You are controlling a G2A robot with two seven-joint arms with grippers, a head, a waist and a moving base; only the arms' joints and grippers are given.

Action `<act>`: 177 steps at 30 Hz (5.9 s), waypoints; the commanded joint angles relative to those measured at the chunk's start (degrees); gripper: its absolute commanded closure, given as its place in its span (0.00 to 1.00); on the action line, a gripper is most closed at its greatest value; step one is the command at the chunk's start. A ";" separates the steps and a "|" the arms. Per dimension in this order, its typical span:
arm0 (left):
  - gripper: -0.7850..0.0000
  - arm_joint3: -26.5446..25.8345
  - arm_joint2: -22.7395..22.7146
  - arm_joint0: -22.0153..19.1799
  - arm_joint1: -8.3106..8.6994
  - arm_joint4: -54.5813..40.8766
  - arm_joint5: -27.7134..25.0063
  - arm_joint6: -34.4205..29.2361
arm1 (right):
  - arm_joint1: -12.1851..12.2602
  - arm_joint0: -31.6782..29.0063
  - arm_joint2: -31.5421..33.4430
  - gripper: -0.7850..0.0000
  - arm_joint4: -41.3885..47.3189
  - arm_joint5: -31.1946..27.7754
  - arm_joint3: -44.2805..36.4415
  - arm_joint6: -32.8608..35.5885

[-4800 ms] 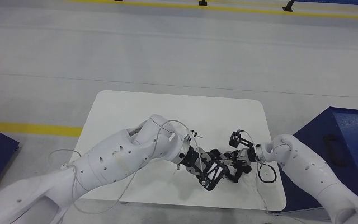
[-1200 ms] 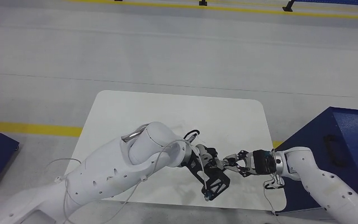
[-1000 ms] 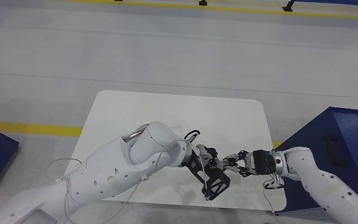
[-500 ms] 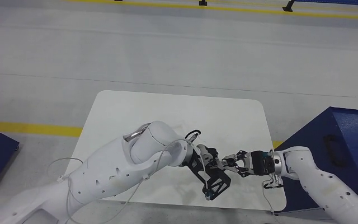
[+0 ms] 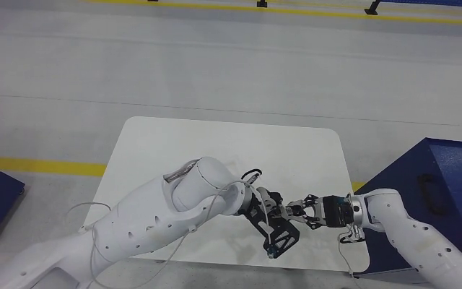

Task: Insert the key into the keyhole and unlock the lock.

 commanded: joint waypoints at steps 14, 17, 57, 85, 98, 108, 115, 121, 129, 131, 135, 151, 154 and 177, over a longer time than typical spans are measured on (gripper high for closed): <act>0.00 0.19 -0.46 0.32 -0.47 -0.30 -0.10 0.03 | -0.05 -0.03 -0.30 1.00 0.73 0.00 0.01 0.05; 0.00 -0.56 -1.25 0.80 -0.32 -0.23 0.41 -0.35 | -0.10 0.02 -0.57 1.00 1.57 0.00 0.37 -0.24; 1.00 -7.26 -11.05 17.45 0.56 9.23 33.18 -5.72 | -0.52 -0.63 -3.56 1.00 22.33 0.00 3.33 3.39; 1.00 -1.97 -9.40 15.94 -3.04 6.84 28.10 -5.75 | -0.30 -1.42 -2.61 1.00 21.12 0.00 3.36 1.76; 0.15 -5.53 -13.35 19.42 -2.33 11.43 31.04 -5.08 | -0.07 -1.30 -0.95 1.00 21.99 0.00 4.50 1.10; 0.00 -5.53 -13.35 19.42 -2.33 11.43 31.04 -5.08 | 0.40 -0.52 2.11 1.00 19.08 2.03 5.02 2.15; 0.00 -4.74 -14.89 20.48 -2.56 5.42 30.72 -5.37 | 0.33 -0.36 3.20 1.00 16.86 6.27 3.88 4.79; 0.00 -2.52 -21.16 19.68 -4.31 -25.14 25.28 -16.75 | 0.43 -0.22 6.17 1.00 8.26 13.39 4.31 1.14; 0.00 -2.21 -20.56 19.38 -6.12 -45.79 27.36 -23.51 | 0.22 -0.75 7.82 1.00 1.57 22.38 6.23 -5.16; 0.00 -2.21 -20.56 19.38 -6.12 -45.79 27.36 -23.51 | 0.22 -0.75 7.82 1.00 1.57 22.38 6.23 -5.16; 0.00 -0.63 -21.16 22.25 -6.68 -59.17 30.43 -23.00 | 0.11 -1.97 9.01 1.00 -2.97 33.06 4.11 -1.57; 0.00 9.22 -14.26 18.99 -12.64 -99.75 53.41 -29.39 | -0.18 -13.01 15.28 1.00 -16.75 63.39 -3.12 4.24; 0.00 10.44 -13.68 18.17 -13.16 -97.35 53.76 -28.31 | -0.29 -12.81 15.59 1.00 -17.19 59.18 -3.45 5.36; 0.65 16.90 -11.83 17.77 -16.12 -95.30 57.92 -34.56 | -2.63 -14.28 16.47 1.00 -25.87 60.97 -6.49 10.38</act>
